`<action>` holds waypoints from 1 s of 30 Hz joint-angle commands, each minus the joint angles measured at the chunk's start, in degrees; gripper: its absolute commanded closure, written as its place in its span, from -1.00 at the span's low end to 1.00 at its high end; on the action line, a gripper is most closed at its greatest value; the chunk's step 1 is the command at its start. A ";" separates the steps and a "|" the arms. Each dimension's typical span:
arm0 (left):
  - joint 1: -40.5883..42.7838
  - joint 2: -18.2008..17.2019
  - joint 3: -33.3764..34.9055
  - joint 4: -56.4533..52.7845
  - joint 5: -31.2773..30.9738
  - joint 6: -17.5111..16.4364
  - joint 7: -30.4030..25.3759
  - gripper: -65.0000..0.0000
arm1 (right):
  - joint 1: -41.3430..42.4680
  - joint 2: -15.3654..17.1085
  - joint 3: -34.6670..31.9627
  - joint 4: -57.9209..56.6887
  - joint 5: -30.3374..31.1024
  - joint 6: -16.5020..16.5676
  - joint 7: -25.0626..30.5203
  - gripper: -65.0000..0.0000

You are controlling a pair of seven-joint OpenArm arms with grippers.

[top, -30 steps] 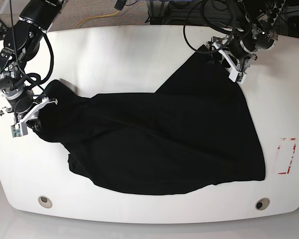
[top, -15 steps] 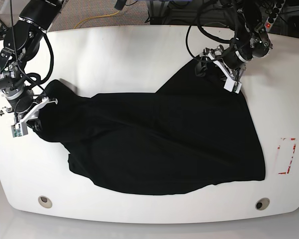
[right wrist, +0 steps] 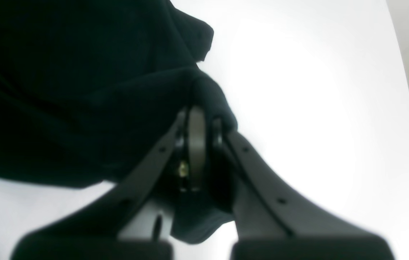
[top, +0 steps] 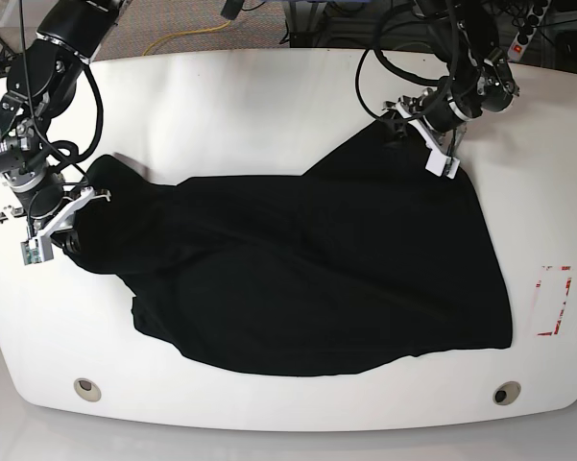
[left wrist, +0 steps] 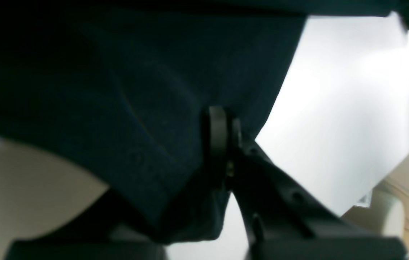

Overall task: Fold the T-shirt properly
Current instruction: 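Pull the grasped fabric with the left gripper away from the right gripper, then lift the shirt with both grippers, swing it up and lower it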

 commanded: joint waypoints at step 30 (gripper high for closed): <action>-6.84 -20.84 -9.77 9.86 9.18 1.47 11.78 1.00 | -14.93 -8.77 0.42 6.99 0.78 0.08 1.46 1.00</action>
